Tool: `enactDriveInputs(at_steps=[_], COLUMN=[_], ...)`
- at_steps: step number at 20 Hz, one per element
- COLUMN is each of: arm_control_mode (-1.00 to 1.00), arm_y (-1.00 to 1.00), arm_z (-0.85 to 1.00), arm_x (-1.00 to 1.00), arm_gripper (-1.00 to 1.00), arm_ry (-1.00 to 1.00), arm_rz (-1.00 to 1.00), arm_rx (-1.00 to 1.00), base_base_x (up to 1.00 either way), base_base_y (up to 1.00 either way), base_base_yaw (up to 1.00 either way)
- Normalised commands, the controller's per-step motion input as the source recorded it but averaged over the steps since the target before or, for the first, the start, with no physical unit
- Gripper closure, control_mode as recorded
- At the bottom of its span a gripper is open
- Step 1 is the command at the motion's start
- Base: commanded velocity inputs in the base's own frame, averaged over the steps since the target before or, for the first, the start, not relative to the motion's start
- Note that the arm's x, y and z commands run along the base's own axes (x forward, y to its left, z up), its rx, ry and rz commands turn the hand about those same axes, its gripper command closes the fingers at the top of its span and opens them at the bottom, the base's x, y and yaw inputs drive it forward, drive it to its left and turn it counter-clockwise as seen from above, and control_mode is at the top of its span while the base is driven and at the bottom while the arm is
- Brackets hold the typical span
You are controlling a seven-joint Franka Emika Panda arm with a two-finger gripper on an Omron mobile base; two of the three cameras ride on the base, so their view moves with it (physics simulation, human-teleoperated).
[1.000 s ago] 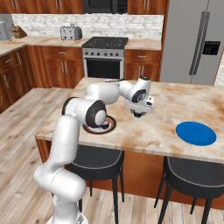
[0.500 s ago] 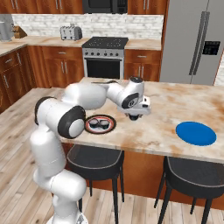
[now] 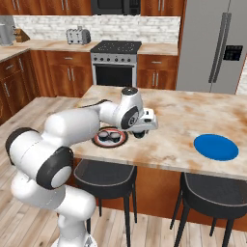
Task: Place two yogurt containers on each plate.
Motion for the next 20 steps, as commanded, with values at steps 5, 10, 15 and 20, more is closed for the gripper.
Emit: enactDriveInputs(at_steps=[5,10,15,20], arm_control_mode=[-1.0,-1.0,-1.0,1.0], arm_y=[0.0,0.0,0.0,-0.19], arm_z=[0.99,0.23,0.0,0.0], arm_x=[-0.4,-0.41,0.0,-0.03], arm_gripper=[1.0,1.0,1.0,1.0], arm_ry=[0.12,-0.03,0.0,0.02], arm_rz=[-0.01,-0.04,0.0,0.0], arm_rx=[-0.01,0.09,0.0,0.0], base_base_x=[0.0,0.0,0.0,-0.01], base_base_y=[0.0,0.0,0.0,-0.34], base_base_yaw=[0.0,0.0,0.0,0.0])
